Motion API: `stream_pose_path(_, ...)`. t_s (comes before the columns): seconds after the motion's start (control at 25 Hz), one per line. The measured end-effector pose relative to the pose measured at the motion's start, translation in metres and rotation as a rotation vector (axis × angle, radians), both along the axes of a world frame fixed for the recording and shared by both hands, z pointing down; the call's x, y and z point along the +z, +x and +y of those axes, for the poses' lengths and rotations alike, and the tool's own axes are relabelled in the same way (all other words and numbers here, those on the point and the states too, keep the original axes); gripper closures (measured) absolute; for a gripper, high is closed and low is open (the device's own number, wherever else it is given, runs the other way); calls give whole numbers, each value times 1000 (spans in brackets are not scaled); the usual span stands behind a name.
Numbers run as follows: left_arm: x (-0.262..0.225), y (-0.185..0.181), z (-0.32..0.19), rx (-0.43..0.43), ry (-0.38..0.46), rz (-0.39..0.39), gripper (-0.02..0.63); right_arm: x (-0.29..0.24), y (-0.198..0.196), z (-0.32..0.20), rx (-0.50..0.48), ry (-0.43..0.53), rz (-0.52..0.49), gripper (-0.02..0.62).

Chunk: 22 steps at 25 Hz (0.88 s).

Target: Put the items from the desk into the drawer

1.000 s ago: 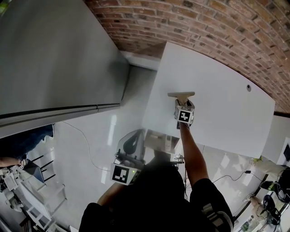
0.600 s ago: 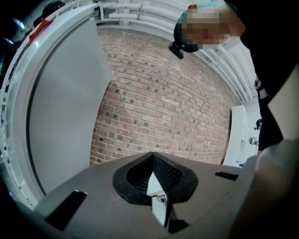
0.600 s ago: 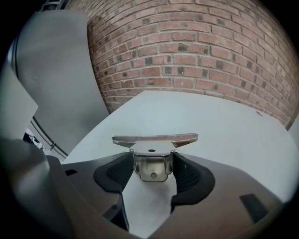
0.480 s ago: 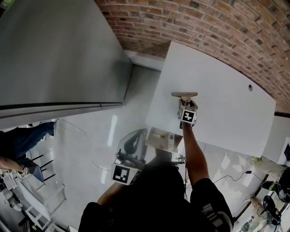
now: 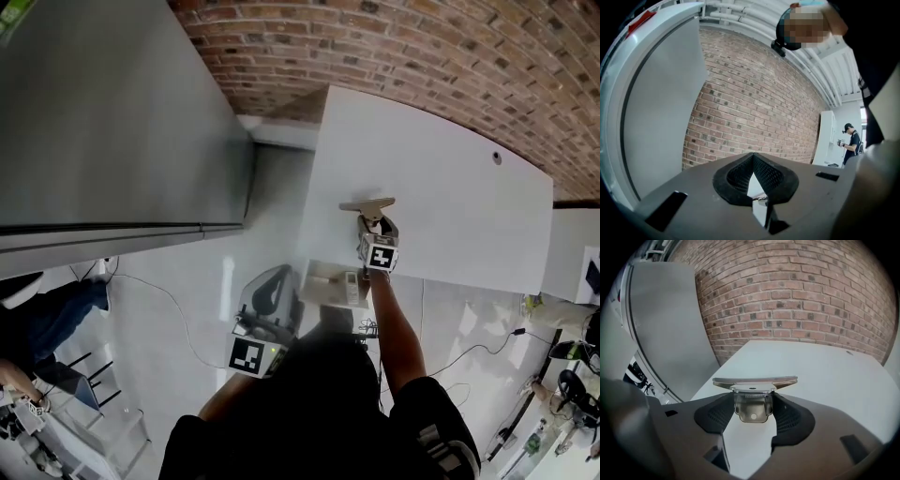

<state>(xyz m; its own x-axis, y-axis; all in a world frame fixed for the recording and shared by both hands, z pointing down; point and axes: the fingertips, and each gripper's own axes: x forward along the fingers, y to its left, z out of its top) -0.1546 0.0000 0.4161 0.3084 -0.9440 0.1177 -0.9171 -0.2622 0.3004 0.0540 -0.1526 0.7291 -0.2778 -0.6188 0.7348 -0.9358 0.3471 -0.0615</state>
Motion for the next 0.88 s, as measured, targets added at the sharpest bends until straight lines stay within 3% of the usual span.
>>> stream_pose_path(0.12,-4,2,2,59,40,12,603,-32,0,25,20,45,-25,344)
stream_pose_path(0.4,7,13,7,209,3,33,603,-90,4,90,73,136,-75,344)
stream_pose_path(0.6,21,35,14,293,16,22,603,-94,21,149,98,115,-67,344)
stream_pose_path(0.88,30,56,25,316,7,21,603,-72,22,223,48,31,-63,344)
